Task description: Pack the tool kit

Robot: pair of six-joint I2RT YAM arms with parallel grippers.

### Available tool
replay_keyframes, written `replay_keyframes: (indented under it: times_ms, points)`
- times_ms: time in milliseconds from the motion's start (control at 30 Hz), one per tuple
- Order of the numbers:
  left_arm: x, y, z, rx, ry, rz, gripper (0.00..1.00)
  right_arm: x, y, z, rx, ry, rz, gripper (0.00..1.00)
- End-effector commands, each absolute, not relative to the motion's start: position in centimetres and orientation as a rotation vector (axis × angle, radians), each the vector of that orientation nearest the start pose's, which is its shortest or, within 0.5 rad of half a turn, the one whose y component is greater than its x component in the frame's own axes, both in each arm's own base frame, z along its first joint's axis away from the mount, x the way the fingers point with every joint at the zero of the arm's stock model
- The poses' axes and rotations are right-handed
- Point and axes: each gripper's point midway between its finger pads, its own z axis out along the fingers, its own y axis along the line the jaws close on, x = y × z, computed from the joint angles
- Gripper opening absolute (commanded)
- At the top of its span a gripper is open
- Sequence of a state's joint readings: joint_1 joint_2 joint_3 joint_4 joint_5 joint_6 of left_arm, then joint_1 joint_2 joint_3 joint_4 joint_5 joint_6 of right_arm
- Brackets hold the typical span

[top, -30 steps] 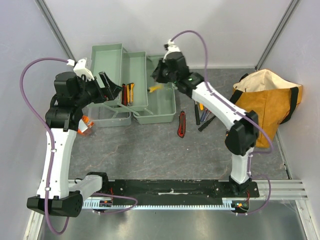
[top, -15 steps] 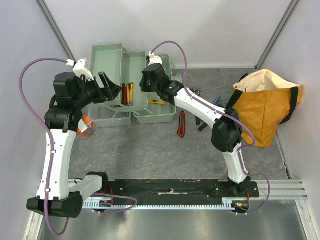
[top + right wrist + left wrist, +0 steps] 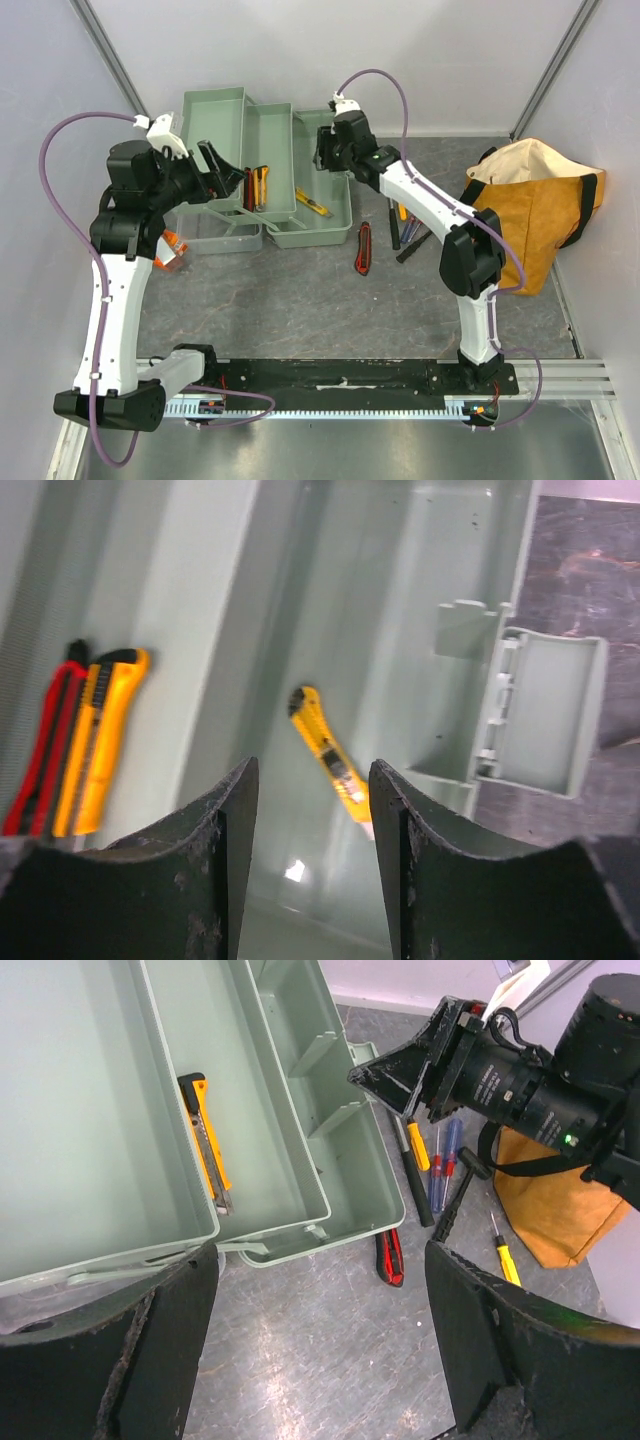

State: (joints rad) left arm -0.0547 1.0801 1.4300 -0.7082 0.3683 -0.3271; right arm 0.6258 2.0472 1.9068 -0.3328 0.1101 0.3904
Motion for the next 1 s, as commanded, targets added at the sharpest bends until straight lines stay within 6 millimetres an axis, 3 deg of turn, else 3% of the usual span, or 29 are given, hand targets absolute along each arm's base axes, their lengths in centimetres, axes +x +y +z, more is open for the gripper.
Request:
replay_keyframes:
  times_ms: [0,233,367,600,967]
  points:
    - [31.0,-9.7,39.1,0.015,1.889,-0.63,0.88,48.1,34.5,18.8,-0.398,2.147,0.486,0.56]
    - [31.9,-9.4,39.5,-0.001,1.884,-0.609,0.88,48.4,37.3,13.5,-0.531,2.205,0.526,0.56]
    - [32.3,-9.5,39.4,0.003,1.89,-0.609,0.88,49.1,37.3,10.8,-0.527,2.237,0.462,0.57]
    - [32.6,-9.3,38.9,0.017,1.899,-0.585,0.88,49.8,37.3,7.7,-0.579,2.24,0.401,0.76]
    - [32.8,-8.4,38.4,0.024,1.909,-0.514,0.89,49.3,38.2,2.8,-0.632,2.289,0.427,0.71]
